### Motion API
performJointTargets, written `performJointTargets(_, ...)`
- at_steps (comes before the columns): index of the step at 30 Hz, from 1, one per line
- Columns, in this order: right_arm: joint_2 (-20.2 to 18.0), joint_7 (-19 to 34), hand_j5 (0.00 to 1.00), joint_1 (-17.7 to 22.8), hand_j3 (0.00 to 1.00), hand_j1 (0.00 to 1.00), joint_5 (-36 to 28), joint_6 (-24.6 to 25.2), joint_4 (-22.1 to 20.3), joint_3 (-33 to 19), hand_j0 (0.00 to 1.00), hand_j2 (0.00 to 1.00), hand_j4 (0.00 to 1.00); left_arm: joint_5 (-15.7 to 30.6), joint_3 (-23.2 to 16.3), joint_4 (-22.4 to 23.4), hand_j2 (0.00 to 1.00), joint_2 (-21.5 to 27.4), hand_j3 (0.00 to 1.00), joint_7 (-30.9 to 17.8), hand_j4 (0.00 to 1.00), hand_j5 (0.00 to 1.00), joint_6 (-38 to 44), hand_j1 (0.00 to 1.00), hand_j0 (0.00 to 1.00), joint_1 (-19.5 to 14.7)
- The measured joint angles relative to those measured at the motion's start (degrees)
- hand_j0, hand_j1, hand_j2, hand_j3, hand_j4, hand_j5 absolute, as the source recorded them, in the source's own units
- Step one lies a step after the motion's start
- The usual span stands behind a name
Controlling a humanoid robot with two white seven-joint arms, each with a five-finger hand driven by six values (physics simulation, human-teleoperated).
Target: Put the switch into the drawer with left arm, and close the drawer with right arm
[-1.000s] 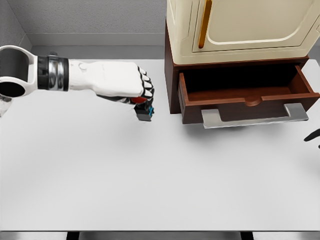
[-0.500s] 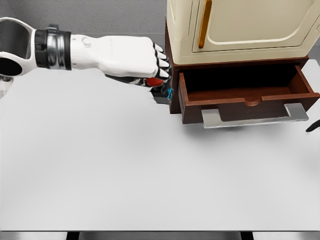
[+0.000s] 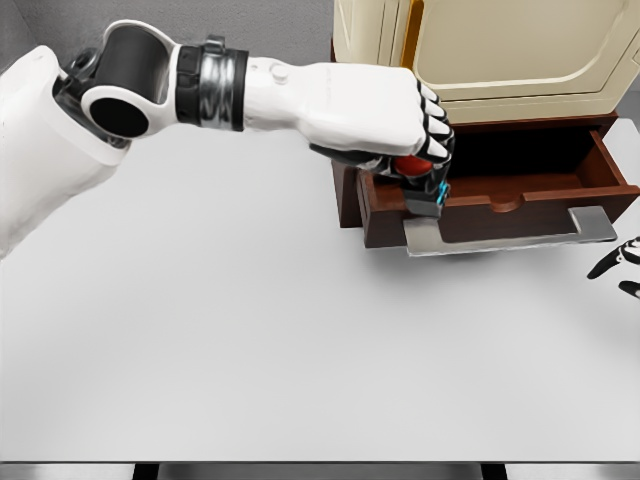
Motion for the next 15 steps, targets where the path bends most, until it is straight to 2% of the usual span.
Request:
performJointTargets(4,0.02,-0.05,0.55,0.0,0.55,0.55,-0.21,0.0,0.01,-0.01,0.55,0.55,0.55,-1.84,-0.01,6.37,0.47,-5.88,0.47,-0.01,0.47,0.47,-0.05,0.47,0.47,-0.62)
performJointTargets(9,0.06,-0.1,0.55,0.0,0.55,0.55,-0.46,0.0,0.02,0.02,0.55,0.55,0.55,-3.41,0.3,12.04,0.48,-13.3,0.48,0.0,0.48,0.48,-0.03,0.48,0.48,-2.55)
performJointTargets(15,0.05,-0.43,0.54,-0.09,0.54,0.54,-0.52,0.0,0.0,0.04,0.54,0.54,0.54,-3.58,5.26,18.94,0.49,-17.86,0.49,-0.01,0.49,0.49,-0.07,0.49,0.49,-1.94)
